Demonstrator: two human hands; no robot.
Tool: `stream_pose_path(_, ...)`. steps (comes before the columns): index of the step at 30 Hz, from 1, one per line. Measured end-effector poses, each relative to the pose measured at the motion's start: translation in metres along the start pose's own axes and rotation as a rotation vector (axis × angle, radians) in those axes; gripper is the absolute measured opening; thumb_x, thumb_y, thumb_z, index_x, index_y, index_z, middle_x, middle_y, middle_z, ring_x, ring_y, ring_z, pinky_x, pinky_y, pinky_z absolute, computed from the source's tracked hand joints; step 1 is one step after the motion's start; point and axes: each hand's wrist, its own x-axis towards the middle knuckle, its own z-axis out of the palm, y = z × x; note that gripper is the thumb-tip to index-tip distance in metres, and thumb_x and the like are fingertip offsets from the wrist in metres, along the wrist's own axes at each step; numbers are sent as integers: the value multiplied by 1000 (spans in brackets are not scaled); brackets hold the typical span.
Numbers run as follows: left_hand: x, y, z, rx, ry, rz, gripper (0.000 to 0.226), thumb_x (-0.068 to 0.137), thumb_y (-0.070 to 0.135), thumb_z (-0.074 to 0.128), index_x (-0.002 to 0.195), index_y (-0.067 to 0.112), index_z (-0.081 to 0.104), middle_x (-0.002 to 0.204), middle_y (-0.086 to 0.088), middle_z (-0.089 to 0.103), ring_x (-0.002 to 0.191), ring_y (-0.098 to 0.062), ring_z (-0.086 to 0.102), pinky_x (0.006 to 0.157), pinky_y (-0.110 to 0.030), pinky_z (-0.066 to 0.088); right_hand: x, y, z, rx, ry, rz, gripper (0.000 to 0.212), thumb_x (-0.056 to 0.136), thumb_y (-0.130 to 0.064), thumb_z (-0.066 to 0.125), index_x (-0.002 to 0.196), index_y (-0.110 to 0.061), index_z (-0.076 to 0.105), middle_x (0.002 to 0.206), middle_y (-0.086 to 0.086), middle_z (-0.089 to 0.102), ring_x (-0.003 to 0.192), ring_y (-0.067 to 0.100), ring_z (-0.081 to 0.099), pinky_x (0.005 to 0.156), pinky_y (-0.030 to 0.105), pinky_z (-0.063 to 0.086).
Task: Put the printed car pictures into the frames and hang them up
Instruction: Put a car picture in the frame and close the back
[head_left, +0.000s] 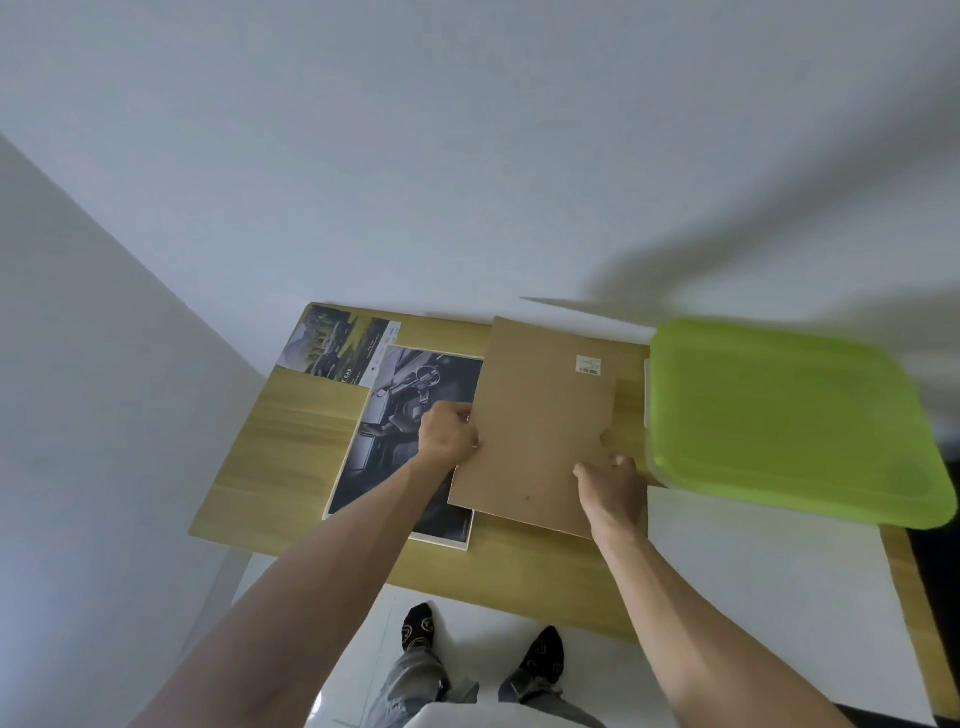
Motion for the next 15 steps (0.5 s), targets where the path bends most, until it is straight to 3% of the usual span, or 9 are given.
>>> stream_pose_path(3, 10, -17, -31, 15, 13, 6, 53, 77, -5, 66, 125, 18, 66, 110, -6, 72, 94, -20, 65, 86, -34, 55, -11, -19, 11, 44, -77, -89, 61, 76, -12, 69, 135, -14, 53, 122, 8, 61, 98, 25, 63, 75, 35, 53)
stream_pose_path(6, 20, -32, -64, 43, 29, 34, 55, 76, -3, 70, 128, 15, 64, 111, -9, 70, 97, -23, 64, 90, -35, 54, -20, -29, 30, 51, -161, -154, 62, 80, 1, 68, 138, -11, 51, 127, 6, 60, 102, 19, 60, 79, 29, 51)
stream_pose_path(8, 25, -44, -84, 81, 25, 47, 54, 76, -2, 72, 127, 12, 64, 115, -10, 68, 103, -26, 63, 91, -33, 52, -29, -35, 44, 44, -180, -168, 60, 82, 3, 67, 138, -12, 52, 119, 3, 61, 98, 17, 61, 80, 27, 52)
stream_pose_path(10, 31, -58, -103, 120, -2, 46, 62, 72, -1, 75, 132, 12, 60, 114, -14, 69, 101, -29, 65, 88, -33, 52, -39, -37, 60, 33, -203, -170, 54, 83, 3, 68, 132, -13, 53, 103, -2, 60, 81, 10, 60, 72, 23, 50)
stream_pose_path(13, 36, -83, -125, 126, -46, 27, 75, 70, -5, 74, 139, 11, 51, 94, -13, 69, 83, -29, 67, 77, -34, 55, -53, -36, 84, 1, -219, -199, 52, 82, 2, 71, 128, -13, 54, 98, -1, 62, 72, 1, 56, 61, 16, 45)
stream_pose_path(15, 39, -97, -135, 157, -57, 46, 76, 71, -6, 72, 141, 12, 50, 83, -7, 67, 79, -26, 65, 80, -37, 56, -62, -36, 98, -23, -207, -215, 51, 81, 1, 72, 127, -12, 54, 90, -6, 60, 71, 1, 55, 57, 12, 41)
